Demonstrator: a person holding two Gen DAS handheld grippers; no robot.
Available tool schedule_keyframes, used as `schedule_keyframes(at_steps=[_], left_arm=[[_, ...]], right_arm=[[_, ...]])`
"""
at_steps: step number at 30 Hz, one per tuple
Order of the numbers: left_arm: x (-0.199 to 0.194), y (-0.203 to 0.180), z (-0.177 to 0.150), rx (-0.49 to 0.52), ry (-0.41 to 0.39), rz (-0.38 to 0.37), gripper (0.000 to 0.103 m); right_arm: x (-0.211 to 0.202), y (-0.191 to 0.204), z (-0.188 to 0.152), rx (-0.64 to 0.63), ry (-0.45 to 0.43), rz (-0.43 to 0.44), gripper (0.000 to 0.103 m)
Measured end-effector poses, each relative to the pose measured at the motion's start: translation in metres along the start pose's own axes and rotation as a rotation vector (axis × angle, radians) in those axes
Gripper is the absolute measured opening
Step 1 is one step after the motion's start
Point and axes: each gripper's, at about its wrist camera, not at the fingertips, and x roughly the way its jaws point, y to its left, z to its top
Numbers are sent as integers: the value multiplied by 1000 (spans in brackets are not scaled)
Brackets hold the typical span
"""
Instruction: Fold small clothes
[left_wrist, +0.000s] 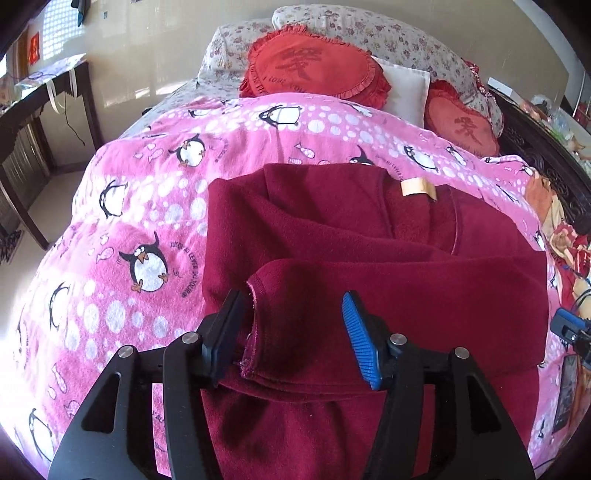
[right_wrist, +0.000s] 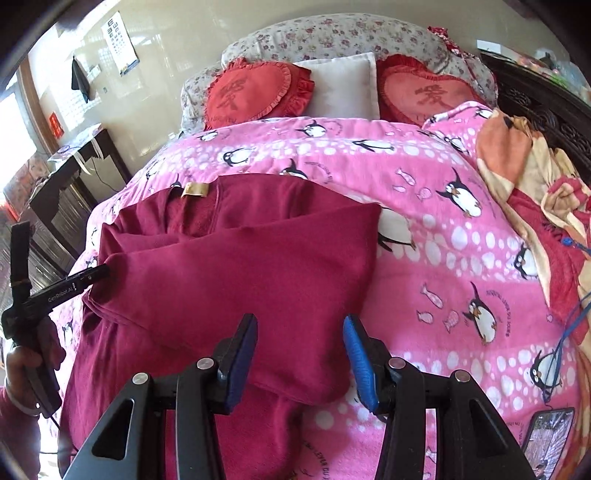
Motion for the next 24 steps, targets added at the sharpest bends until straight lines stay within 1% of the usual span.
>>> schedule_keyframes(at_steps=[5, 8, 11, 13, 15, 17, 19, 22, 24], left_arm=[[5, -5, -2, 15, 15, 2, 56], [12, -7, -4, 18, 26, 13, 56], [25, -7, -5, 14, 46, 36, 56], [34, -5, -6, 6, 73, 46, 56], [40, -6, -6, 13, 76, 54, 56], [42, -10, -5, 24, 72, 64, 58], [45, -13, -5, 33, 74, 68, 64], [47, -16, -5, 36, 71, 79, 66], [46, -16, -5, 37, 72, 81, 66]], right_arm=[[15, 9, 11, -29, 2, -22, 46], [26, 7, 19, -33, 4, -45, 46], [34, 0, 27, -13, -20, -80, 46], [44, -7, 32, 9, -7, -97, 46], [59, -14, 36, 30, 28, -97, 46], [63, -14, 39, 18, 13, -100, 46], [65, -12, 41, 3, 5, -111, 46], [64, -13, 43, 17, 10, -108, 46], [56, -12, 43, 25, 17, -102, 46]])
